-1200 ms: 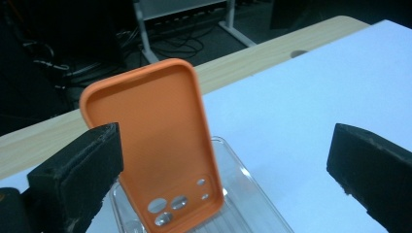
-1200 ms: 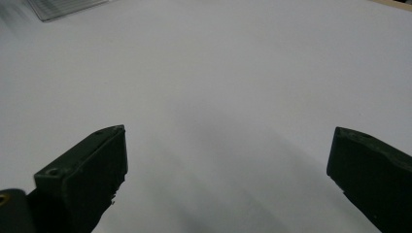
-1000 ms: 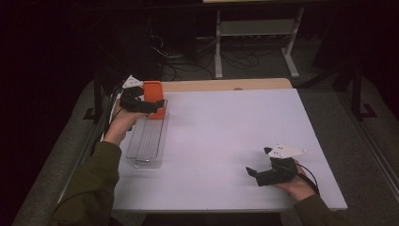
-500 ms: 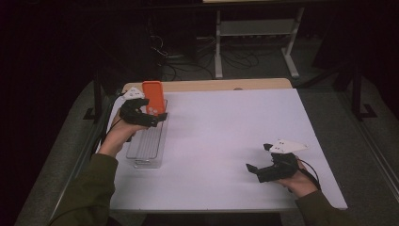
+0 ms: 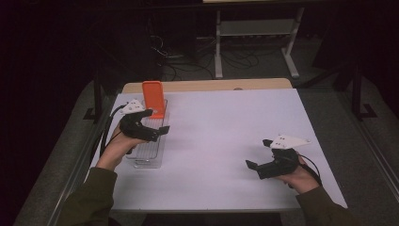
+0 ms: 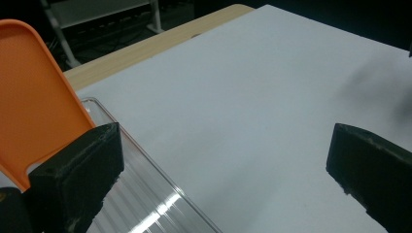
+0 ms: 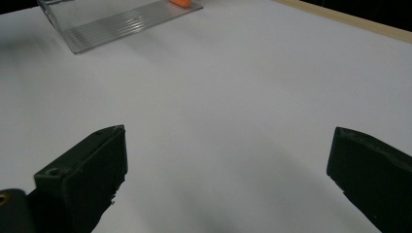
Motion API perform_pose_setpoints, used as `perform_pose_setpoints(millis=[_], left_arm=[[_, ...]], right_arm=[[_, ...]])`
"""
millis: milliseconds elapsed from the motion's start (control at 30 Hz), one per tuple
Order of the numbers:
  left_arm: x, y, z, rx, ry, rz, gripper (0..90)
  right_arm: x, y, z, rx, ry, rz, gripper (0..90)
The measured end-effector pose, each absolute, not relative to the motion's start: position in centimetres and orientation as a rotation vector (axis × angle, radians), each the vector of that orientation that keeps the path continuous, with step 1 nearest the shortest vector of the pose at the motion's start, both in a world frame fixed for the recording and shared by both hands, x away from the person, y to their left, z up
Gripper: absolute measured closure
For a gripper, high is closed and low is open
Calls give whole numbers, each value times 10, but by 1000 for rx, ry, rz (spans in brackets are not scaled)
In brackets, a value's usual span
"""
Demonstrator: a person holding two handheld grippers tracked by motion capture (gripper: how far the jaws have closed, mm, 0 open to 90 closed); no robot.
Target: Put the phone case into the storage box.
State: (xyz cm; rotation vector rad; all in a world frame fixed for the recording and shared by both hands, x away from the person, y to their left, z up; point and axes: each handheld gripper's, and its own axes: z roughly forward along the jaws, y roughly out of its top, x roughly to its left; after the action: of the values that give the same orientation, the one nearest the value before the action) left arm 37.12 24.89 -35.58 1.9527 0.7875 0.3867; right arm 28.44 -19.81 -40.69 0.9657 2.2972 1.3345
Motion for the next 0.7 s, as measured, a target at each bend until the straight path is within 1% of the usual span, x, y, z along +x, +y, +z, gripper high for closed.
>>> perform_pose_setpoints(millis=[167,700], left_arm=[[362,250,-361,1940,772,361,0],[332,254,-372,1956,700,340,0]], right_arm=[[285,-198,-405,958,2295,1339,5],[286,-196,-402,953,2290,1341,5]])
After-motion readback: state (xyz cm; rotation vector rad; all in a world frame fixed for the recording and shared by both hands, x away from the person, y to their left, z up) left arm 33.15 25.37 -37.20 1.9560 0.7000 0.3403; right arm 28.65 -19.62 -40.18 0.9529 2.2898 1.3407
